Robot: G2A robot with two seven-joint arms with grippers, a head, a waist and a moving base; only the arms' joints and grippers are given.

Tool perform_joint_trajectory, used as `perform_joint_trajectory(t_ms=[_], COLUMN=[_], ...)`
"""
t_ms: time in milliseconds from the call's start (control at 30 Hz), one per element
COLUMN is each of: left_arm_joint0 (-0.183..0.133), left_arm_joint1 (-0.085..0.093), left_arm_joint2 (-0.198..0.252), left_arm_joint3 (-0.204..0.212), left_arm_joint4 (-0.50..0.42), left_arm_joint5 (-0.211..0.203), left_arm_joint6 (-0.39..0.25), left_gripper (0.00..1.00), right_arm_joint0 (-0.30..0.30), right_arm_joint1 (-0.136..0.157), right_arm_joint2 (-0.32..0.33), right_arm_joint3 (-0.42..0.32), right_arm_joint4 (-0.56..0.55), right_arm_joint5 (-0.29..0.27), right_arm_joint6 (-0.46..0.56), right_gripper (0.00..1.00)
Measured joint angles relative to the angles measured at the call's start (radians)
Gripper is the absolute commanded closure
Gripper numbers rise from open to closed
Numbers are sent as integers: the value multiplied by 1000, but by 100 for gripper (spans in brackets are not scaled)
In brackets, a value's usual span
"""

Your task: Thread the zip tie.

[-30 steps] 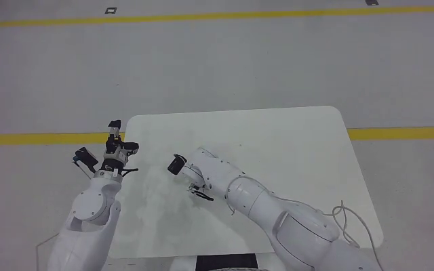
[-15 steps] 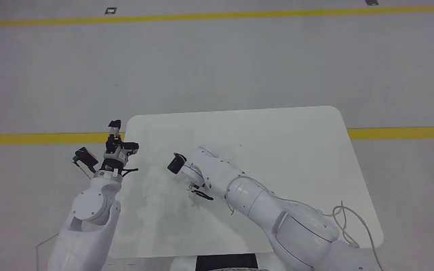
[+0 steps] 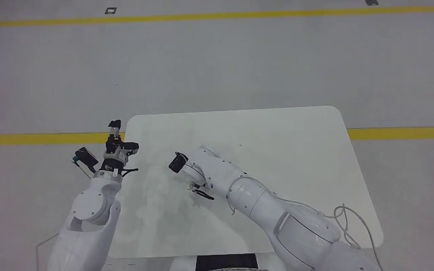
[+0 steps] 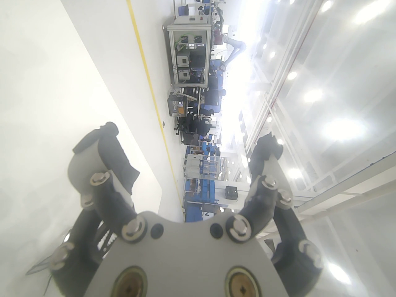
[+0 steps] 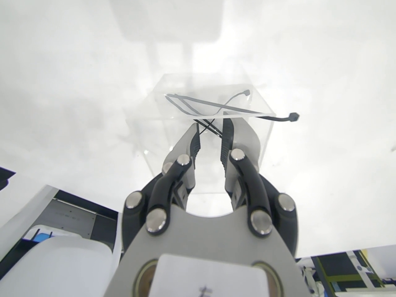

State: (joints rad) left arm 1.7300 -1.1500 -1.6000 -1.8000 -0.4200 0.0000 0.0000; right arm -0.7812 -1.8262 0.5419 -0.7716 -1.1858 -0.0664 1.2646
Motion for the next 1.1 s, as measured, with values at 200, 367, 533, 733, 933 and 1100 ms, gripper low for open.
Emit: perform_joint_trajectory(t_ms=[200, 367, 533, 733, 933, 1100], left_arm_joint0=[0, 0, 0, 0, 0, 0], left_arm_joint1=[0, 0, 0, 0, 0, 0], left_arm_joint2=[0, 0, 0, 0, 0, 0], left_arm_joint3=[0, 0, 0, 0, 0, 0], left_arm_joint4=[0, 0, 0, 0, 0, 0], left_arm_joint5=[0, 0, 0, 0, 0, 0], left_arm_joint6=[0, 0, 0, 0, 0, 0], left_gripper=[0, 0, 0, 0, 0, 0], right_arm_joint0=[-2, -3, -1, 3, 6, 5], right_arm_joint1=[-1, -5, -12, -18, -23, -25], right_arm_joint2=[7, 5, 3, 4, 6, 8], right_arm_joint3=[-1, 7, 26, 44, 55, 50], right_arm_joint4=[-5, -7, -6, -5, -5, -11], right_arm_joint5=[-2, -11, -17, -21, -21, -17], right_arm_joint6=[-2, -4, -9, -15, -16, -13], right_gripper=[79, 80, 83, 93, 100, 100])
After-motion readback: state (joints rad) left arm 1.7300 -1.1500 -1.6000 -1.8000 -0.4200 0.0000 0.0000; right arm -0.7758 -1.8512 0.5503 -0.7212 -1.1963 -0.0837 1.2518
